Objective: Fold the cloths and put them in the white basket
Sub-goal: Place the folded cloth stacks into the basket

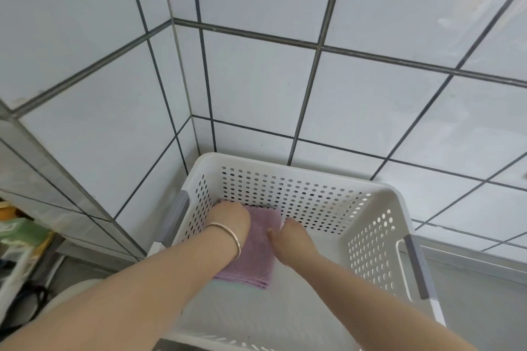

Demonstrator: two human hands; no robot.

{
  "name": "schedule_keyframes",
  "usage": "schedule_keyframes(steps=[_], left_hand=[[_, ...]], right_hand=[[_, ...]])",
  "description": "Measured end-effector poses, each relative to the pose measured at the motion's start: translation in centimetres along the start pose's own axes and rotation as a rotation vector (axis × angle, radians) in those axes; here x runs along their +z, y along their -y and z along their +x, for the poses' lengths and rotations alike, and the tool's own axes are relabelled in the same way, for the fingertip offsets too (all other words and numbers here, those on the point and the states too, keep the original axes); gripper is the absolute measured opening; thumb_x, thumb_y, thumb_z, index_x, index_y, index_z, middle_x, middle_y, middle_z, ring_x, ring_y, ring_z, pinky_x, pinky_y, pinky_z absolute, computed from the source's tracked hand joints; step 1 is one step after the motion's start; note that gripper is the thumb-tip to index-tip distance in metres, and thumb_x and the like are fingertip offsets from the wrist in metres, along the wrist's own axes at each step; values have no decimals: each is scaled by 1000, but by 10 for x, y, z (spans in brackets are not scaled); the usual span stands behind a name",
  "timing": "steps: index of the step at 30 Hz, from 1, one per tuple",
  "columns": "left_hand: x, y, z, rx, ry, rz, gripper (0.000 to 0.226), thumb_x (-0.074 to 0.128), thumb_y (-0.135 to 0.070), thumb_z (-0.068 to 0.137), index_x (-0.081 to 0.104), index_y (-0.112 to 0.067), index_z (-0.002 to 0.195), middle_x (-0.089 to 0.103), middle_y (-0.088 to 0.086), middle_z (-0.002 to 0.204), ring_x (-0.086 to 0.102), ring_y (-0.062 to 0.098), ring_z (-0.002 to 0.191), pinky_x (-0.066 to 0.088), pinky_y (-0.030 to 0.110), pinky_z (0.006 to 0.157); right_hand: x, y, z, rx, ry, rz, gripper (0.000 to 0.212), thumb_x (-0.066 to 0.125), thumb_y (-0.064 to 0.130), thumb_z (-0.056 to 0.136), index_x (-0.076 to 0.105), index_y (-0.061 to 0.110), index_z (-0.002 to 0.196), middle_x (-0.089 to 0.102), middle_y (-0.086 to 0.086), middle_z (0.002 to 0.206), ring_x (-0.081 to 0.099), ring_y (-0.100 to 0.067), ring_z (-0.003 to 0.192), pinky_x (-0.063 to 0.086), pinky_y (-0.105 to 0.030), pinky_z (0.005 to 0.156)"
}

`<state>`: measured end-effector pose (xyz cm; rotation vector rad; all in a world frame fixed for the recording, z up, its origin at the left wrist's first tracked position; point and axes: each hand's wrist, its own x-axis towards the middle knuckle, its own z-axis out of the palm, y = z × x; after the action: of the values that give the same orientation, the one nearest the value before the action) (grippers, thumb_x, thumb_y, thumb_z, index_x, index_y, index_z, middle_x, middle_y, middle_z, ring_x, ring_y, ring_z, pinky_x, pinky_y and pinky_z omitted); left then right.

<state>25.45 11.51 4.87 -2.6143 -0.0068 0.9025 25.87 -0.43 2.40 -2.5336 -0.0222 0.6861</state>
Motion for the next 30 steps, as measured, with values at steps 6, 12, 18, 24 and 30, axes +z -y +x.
schedule_keyframes(steps=[6, 12, 18, 24, 30], left_hand=[[27, -9, -8, 39, 91, -48, 79, 55, -42, 87, 18, -5, 146, 22, 22, 150, 26, 38, 137, 27, 48, 113], [40, -43, 30, -100, 421, 218, 71, 60, -49, 74, 43, -1, 124, 45, 20, 128, 44, 42, 109, 45, 63, 75], [15, 11, 1, 27, 200, -357, 60, 64, -33, 84, 45, -9, 135, 41, 14, 144, 43, 30, 132, 37, 40, 109], [-46, 38, -91, 100, -294, -591, 36, 45, -30, 95, 52, -18, 128, 59, 7, 126, 56, 24, 113, 43, 32, 90], [-13, 62, -210, 63, -1111, -1157, 19, 52, -27, 91, 63, -30, 105, 66, -19, 94, 60, -7, 83, 42, 0, 78]], right_hand=[[7, -5, -14, -593, -41, -687, 66, 53, 45, 84, 37, 7, 136, 34, -12, 142, 31, -29, 133, 33, -38, 103], [40, -29, 4, -430, 195, -627, 102, 53, 56, 82, -10, 12, 149, -21, -3, 157, -17, -16, 145, 5, -41, 120], [17, -4, 7, -377, 219, -631, 88, 59, 46, 83, 11, 12, 149, 4, -7, 158, 6, -23, 146, 24, -42, 114], [-56, 56, -69, -451, 8, -421, 34, 40, 29, 95, 53, 24, 126, 61, -4, 124, 59, -25, 111, 47, -38, 95], [-79, 43, -194, -747, -368, 291, 17, 55, 15, 91, 67, 20, 102, 69, 9, 88, 60, -2, 74, 49, -15, 72]])
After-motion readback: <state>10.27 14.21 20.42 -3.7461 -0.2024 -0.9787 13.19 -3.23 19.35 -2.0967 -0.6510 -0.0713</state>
